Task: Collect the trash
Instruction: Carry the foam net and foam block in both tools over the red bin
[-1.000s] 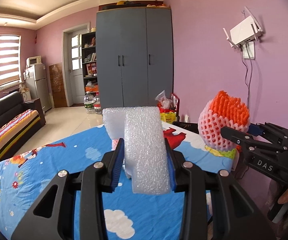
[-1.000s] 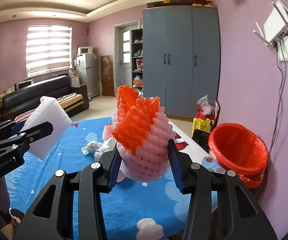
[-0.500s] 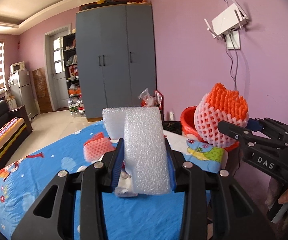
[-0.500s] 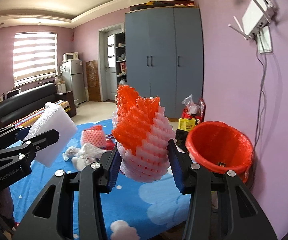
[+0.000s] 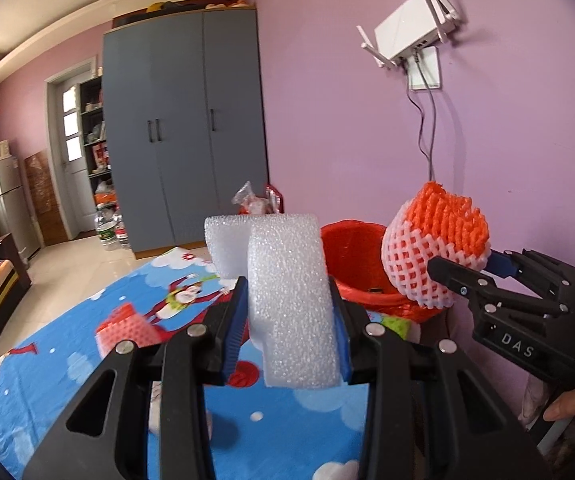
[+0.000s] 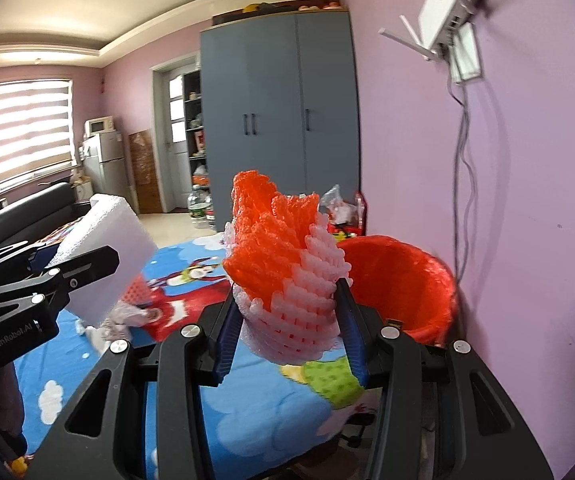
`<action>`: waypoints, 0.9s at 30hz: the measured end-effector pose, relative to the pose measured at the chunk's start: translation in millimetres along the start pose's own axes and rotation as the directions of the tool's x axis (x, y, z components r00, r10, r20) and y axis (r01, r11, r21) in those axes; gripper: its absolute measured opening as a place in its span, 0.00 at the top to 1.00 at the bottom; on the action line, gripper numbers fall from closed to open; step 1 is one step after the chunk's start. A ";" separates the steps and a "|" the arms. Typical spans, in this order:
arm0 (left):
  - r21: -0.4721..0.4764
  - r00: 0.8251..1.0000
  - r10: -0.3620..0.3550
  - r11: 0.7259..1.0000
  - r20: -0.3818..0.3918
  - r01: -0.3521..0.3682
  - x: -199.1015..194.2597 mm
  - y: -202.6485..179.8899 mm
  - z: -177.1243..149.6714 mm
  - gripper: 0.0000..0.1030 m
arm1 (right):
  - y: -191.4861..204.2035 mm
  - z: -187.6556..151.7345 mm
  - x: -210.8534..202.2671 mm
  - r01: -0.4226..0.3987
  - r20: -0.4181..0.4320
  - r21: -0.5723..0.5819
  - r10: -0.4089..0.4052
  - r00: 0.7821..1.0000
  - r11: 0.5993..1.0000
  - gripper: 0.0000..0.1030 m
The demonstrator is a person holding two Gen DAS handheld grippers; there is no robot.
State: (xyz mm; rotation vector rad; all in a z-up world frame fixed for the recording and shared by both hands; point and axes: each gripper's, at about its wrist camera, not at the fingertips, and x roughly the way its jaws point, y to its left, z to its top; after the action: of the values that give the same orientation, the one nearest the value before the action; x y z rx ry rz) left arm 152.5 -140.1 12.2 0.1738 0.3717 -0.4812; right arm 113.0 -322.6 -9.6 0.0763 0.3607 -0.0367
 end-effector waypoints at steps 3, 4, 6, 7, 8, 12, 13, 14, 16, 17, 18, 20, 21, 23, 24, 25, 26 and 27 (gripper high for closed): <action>0.005 1.000 -0.026 1.000 -0.003 0.026 11.8 -7.0 6.3 0.65 | -16.0 -0.2 3.4 0.027 -0.003 0.015 -0.027 1.000 1.000 0.57; 0.008 0.999 -0.035 0.999 -0.004 0.035 16.0 -9.3 8.3 0.65 | -20.4 -0.3 4.6 0.036 -0.005 0.021 -0.036 0.999 0.999 0.57; 0.015 0.998 -0.059 0.998 -0.010 0.059 27.3 -15.1 13.2 0.65 | -29.8 -0.5 7.2 0.052 -0.009 0.033 -0.052 0.999 0.998 0.57; 0.016 0.998 -0.069 0.997 -0.014 0.069 32.1 -17.2 15.2 0.65 | -33.9 -1.2 8.1 0.060 -0.011 0.039 -0.060 0.998 0.997 0.57; 0.016 0.996 -0.083 0.996 -0.017 0.083 38.2 -19.9 17.6 0.65 | -39.2 -1.8 10.6 0.068 -0.015 0.044 -0.067 0.998 0.997 0.57; 0.022 0.992 -0.123 0.992 -0.032 0.124 63.0 -30.7 26.9 0.65 | -52.7 -4.3 20.1 0.094 -0.031 0.057 -0.093 0.995 0.994 0.57; 0.023 0.990 -0.133 0.991 -0.035 0.134 67.4 -31.9 27.6 0.65 | -56.9 -5.1 23.5 0.101 -0.036 0.061 -0.099 0.994 0.993 0.57; 0.026 0.989 -0.146 0.989 -0.039 0.147 75.6 -34.7 30.4 0.65 | -61.5 -5.7 27.3 0.110 -0.042 0.065 -0.107 0.993 0.992 0.57; 0.033 0.986 -0.161 0.986 -0.043 0.162 86.3 -37.1 33.8 0.65 | -69.6 -6.0 34.1 0.120 -0.048 0.074 -0.117 0.992 0.990 0.57; 0.037 0.983 -0.176 0.983 -0.049 0.177 95.2 -39.1 36.9 0.65 | -75.0 -6.1 38.8 0.130 -0.052 0.079 -0.126 0.991 0.988 0.57; 0.036 0.981 -0.188 0.981 -0.053 0.190 102.9 -40.2 39.7 0.65 | -77.8 -5.6 42.8 0.137 -0.054 0.083 -0.132 0.990 0.987 0.57; 0.031 0.977 -0.204 0.978 -0.063 0.206 121.1 -41.6 45.5 0.65 | -86.7 -5.7 51.3 0.147 -0.062 0.089 -0.142 0.988 0.985 0.57; 0.029 0.974 -0.215 0.976 -0.070 0.217 130.1 -42.4 48.3 0.65 | -91.9 -5.2 57.5 0.157 -0.067 0.092 -0.151 0.986 0.983 0.57; 0.030 0.969 -0.233 0.971 -0.083 0.236 149.8 -44.9 53.2 0.65 | -98.6 -5.4 67.8 0.168 -0.078 0.102 -0.161 0.984 0.980 0.57; 0.034 0.967 -0.238 0.970 -0.087 0.242 158.9 -46.6 55.4 0.65 | -102.9 -5.6 73.9 0.175 -0.084 0.109 -0.166 0.982 0.979 0.57; 0.038 0.966 -0.243 0.968 -0.090 0.247 165.7 -48.3 56.9 0.65 | -107.9 -5.2 80.3 0.180 -0.088 0.114 -0.171 0.981 0.977 0.57; 0.043 0.964 -0.250 0.966 -0.093 0.254 175.3 -50.6 59.0 0.65 | -111.9 -5.3 86.8 0.186 -0.093 0.116 -0.176 0.980 0.976 0.57; 0.047 0.962 -0.256 0.964 -0.094 0.262 184.2 -53.0 60.7 0.65 | -115.1 -5.2 93.3 0.191 -0.097 0.117 -0.180 0.979 0.975 0.57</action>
State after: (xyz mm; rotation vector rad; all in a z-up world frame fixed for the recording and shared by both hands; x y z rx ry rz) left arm 296.9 -278.6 -7.5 0.2056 0.4693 -0.7456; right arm 192.8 -439.0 -55.2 0.1691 0.4507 -0.2418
